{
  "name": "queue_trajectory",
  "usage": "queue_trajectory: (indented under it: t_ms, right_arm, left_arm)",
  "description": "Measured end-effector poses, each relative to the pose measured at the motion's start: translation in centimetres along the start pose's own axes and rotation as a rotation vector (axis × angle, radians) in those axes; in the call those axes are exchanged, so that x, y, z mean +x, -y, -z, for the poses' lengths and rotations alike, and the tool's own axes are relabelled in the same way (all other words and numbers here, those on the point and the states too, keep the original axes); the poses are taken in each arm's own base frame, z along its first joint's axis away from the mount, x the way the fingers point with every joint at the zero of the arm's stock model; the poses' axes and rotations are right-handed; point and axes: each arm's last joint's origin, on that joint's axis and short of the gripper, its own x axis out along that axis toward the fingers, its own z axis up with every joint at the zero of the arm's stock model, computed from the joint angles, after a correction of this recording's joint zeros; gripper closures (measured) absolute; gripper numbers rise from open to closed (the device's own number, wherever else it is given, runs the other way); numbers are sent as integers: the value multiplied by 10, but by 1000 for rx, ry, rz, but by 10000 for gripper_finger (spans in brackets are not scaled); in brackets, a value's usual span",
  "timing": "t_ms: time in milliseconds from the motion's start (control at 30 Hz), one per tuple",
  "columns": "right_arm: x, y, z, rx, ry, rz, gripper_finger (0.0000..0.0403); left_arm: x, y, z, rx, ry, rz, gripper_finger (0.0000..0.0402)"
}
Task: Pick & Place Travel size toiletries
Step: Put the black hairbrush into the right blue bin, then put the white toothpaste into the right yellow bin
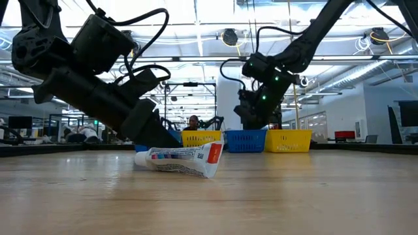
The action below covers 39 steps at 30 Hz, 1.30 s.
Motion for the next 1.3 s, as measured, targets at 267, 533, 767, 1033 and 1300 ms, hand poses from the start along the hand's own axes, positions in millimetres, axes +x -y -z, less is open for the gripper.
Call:
queue_trajectory:
  t_ms: [267, 533, 767, 1033, 1300]
  right_arm:
    - [-21, -13, -18, -85, 148, 92, 400]
    - [-77, -65, -21, -192, 297, -15, 402]
    - [-109, -136, 40, -341, 393, -310, 401]
    - [-135, -175, 113, -331, 402, -762, 373]
    - [-137, -224, 148, -349, 463, -919, 248]
  left_arm:
    - [0, 0, 0, 0, 0, 0, 124]
    - [0, 0, 0, 2, -3, -1, 119]
    - [-1, 2, 1, 7, 0, 6, 114]
    - [-2, 4, 0, 8, 12, 16, 130]
    - [-2, 4, -1, 5, 20, 17, 139]
